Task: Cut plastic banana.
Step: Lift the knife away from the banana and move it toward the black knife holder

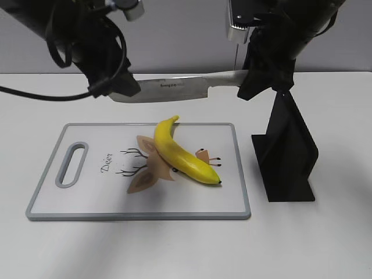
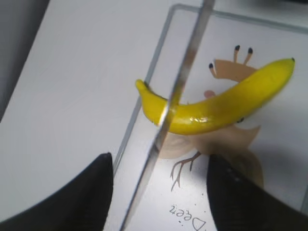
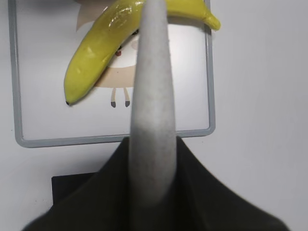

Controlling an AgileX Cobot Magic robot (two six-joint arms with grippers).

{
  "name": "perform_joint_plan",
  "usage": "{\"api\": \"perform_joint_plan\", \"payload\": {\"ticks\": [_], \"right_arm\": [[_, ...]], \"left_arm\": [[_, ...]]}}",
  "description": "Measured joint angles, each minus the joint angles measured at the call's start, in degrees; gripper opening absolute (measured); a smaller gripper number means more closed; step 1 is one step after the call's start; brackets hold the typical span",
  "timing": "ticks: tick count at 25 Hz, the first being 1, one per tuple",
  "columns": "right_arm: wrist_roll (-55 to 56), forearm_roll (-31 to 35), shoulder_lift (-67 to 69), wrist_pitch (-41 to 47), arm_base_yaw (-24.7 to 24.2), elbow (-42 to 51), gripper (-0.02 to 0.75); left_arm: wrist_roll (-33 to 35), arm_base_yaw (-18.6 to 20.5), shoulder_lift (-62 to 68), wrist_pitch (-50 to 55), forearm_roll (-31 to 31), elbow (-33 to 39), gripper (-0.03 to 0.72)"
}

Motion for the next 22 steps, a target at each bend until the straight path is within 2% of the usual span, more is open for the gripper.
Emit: {"api": "perform_joint_plan", "payload": {"ticks": [4,8,16,22], "right_arm": [[1.1,-0.4,0.0,3.1,0.0,0.0,0.178],[7.7,-1.8,-0.4,5.0,0.0,0.0,0.178],[27.2,-5.7,-5.4,5.6,0.0,0.0,0.178],[42.8,-10.8,-7.4,7.4,0.0,0.0,0.178]], "left_arm": [[-6.5,1.7,-2.0,0.3,1.0,-3.4,0.6],[-13.2,3.2,-3.6,0.3,2.6,-5.1,0.597],[-27.4,8.2,-5.0,8.9,4.4,-5.2,0.591],[-38.7,11.9,-5.0,16.8,9.8,-5.2,0.588]]}}
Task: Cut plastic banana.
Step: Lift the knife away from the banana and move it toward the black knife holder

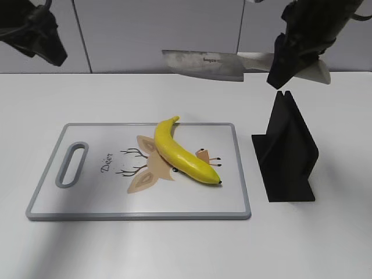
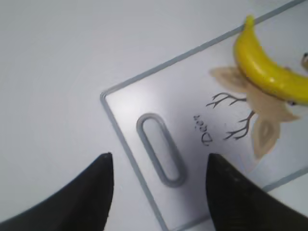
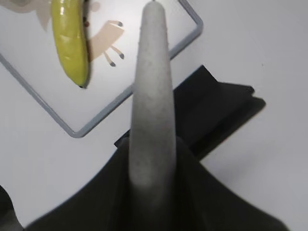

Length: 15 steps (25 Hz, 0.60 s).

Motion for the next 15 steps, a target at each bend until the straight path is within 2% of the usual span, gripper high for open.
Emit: {"api": "perform_joint_plan", "payload": {"ticks": [5,11,15], "right_arm": [[16.0,-6.3,-3.2,1.0,0.0,0.0,0.178],[23.8,-10.3,-8.1,1.6,0.0,0.0,0.178],[28.9,-10.6,-11.2,1.7,0.0,1.1,0.178]], "left_arm": [[-7.8,1.4,0.0,7.5,6.4,0.0,0.562],[-13.7,1.5,-0.9,9.7,11.2,0.4,0.524],[-16.2,1.5,-6.0,9.7,11.8,5.3,0.522]]}}
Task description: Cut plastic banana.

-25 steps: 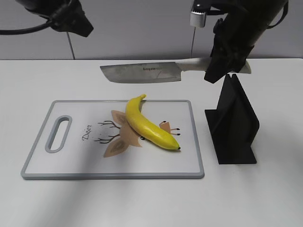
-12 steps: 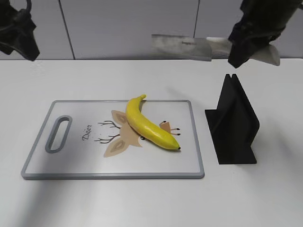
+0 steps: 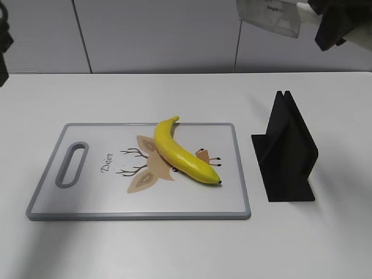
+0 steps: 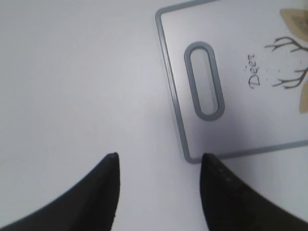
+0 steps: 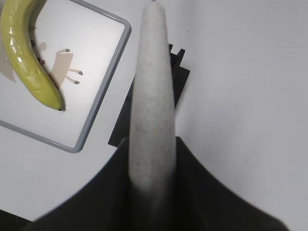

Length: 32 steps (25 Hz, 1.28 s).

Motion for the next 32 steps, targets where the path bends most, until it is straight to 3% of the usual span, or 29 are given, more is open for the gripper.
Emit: {"api": "perform_joint_plan", "payload": {"ticks": [7,17,20,24,32], "right_arm": [[6.2,0.2,-8.4,-6.7,0.0,13.2,0.178],[14.8,0.9,-16.2,-16.8,0.7,27.9,0.178],[18.7,-1.7,-16.3,-18.8,4.2,30.0,0.178],[29.5,-10.5,-16.3,-20.3,9.8,31.6,0.178],[38.3,-14.9,-16.4,-22.9,11.3,34.0,0.178]], "left_arm": [[-1.1,0.0,-16.2,-1.8,0.3,16.3,0.521],[-1.2,0.0,-40.0,-8.7,0.3,31.5,0.521],[-1.2,0.0,-47.0,-9.3,0.3,36.3,0.521],[-1.2,0.0,-56.0,-10.1,0.6,41.2,0.521],[-1.3,0.0,-70.4,-10.3,0.8,46.1,0.521]]}}
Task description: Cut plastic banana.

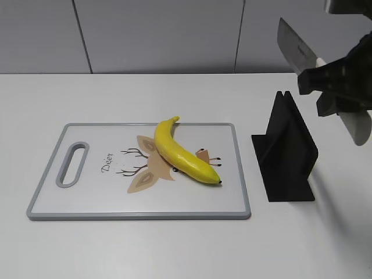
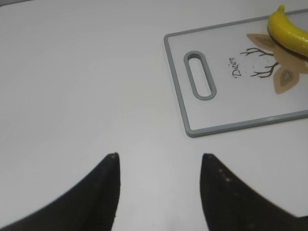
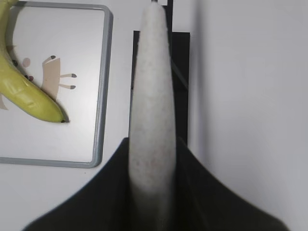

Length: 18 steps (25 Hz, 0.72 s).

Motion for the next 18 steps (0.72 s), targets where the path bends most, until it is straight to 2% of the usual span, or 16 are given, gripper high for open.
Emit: {"api": "perform_joint_plan", "payload": {"ticks": [10,18], "right_arm": [[2.9,-1.5,0.9,-3.6,0.1,4.6,0.178],[3.1,-2.4,5.2,-5.3,0.1,4.6,0.178]], "left_arm": [[0.0,0.0,-14.8,2.9,0.0,3.6,0.521],[0.0,0.0,-16.3,3.3,-0.5,3.6,0.521]]}}
